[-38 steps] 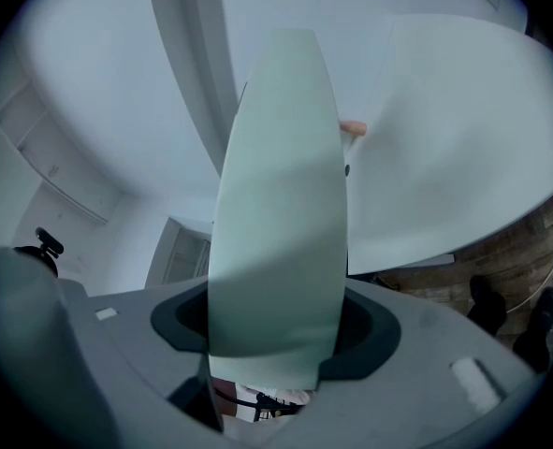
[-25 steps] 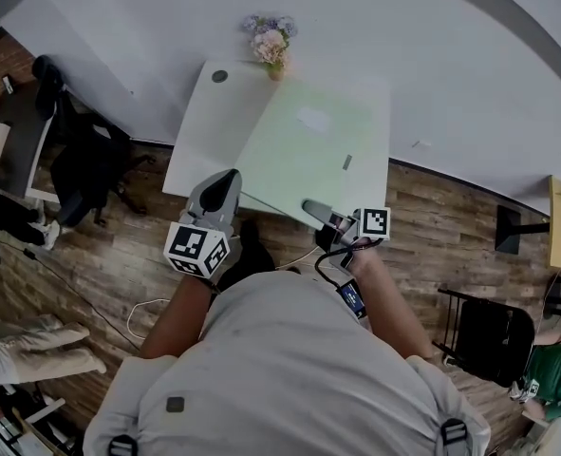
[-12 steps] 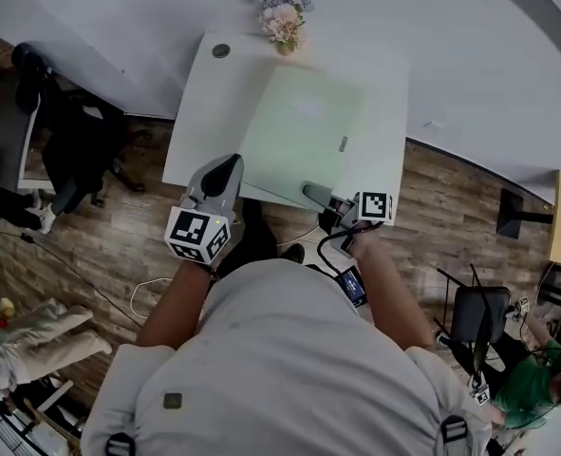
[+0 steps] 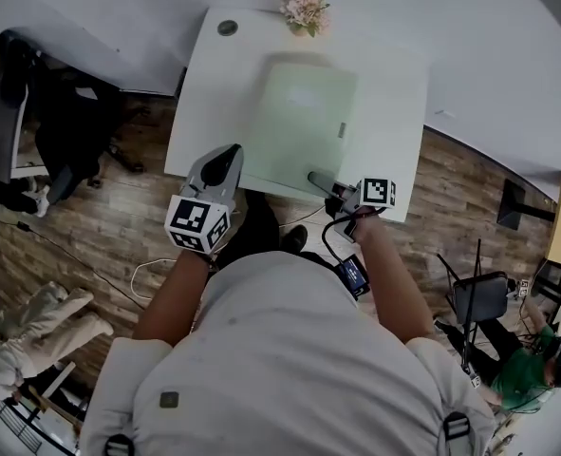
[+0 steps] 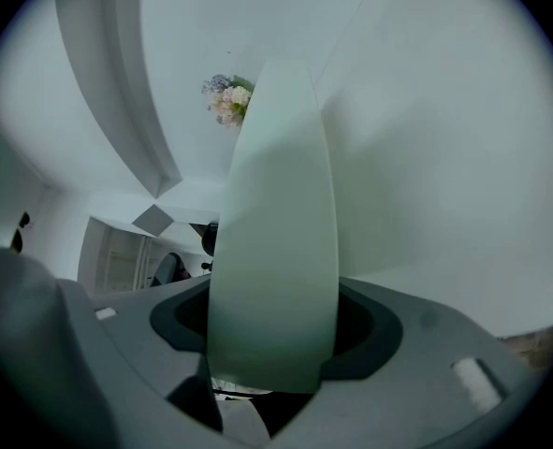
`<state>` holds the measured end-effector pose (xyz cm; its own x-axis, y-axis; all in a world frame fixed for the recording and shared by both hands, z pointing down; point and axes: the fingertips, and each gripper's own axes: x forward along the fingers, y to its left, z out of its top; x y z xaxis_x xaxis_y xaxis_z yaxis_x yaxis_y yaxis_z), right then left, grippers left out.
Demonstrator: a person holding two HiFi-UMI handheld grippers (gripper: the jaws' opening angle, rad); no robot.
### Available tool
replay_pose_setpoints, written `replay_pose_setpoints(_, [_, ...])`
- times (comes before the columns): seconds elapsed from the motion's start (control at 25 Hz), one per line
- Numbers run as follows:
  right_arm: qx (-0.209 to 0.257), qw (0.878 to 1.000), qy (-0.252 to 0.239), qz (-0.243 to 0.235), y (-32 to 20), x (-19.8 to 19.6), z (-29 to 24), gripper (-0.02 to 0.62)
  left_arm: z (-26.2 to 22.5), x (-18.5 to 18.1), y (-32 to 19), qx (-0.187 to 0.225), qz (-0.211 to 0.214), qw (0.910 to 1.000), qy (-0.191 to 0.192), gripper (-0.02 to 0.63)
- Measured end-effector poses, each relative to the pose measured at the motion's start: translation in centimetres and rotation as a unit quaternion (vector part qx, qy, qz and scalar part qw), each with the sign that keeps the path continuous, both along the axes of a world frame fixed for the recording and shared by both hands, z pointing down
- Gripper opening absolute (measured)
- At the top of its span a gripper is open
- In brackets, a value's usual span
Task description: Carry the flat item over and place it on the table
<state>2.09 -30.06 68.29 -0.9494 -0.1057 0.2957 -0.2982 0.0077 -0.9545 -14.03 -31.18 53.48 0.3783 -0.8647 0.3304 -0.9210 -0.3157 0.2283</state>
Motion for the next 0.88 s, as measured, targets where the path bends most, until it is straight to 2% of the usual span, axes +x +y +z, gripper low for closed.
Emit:
replay_pose_setpoints(0.28, [0.024, 0.999, 0.033, -0.026, -0.5, -1.0, 3.2, 0.308, 2.4, -2.7, -0.8, -0.025, 0.000, 0.9997, 0.005, 0.000])
replay_pose_setpoints(0.6, [0.033, 0.998, 0.041, -0.023, -1.3, -0.8, 5.5, 0.309, 3.8, -2.2, -1.9, -0.040, 0.013, 0.9991, 0.006, 0.000])
replay_pose_setpoints(0.88, [0.048, 0.993, 0.109, -0.022, -2.2, 1.0, 8.6, 0.372, 4.9, -1.7, -2.1, -0.055, 0.024, 0.9981, 0.015, 0.000])
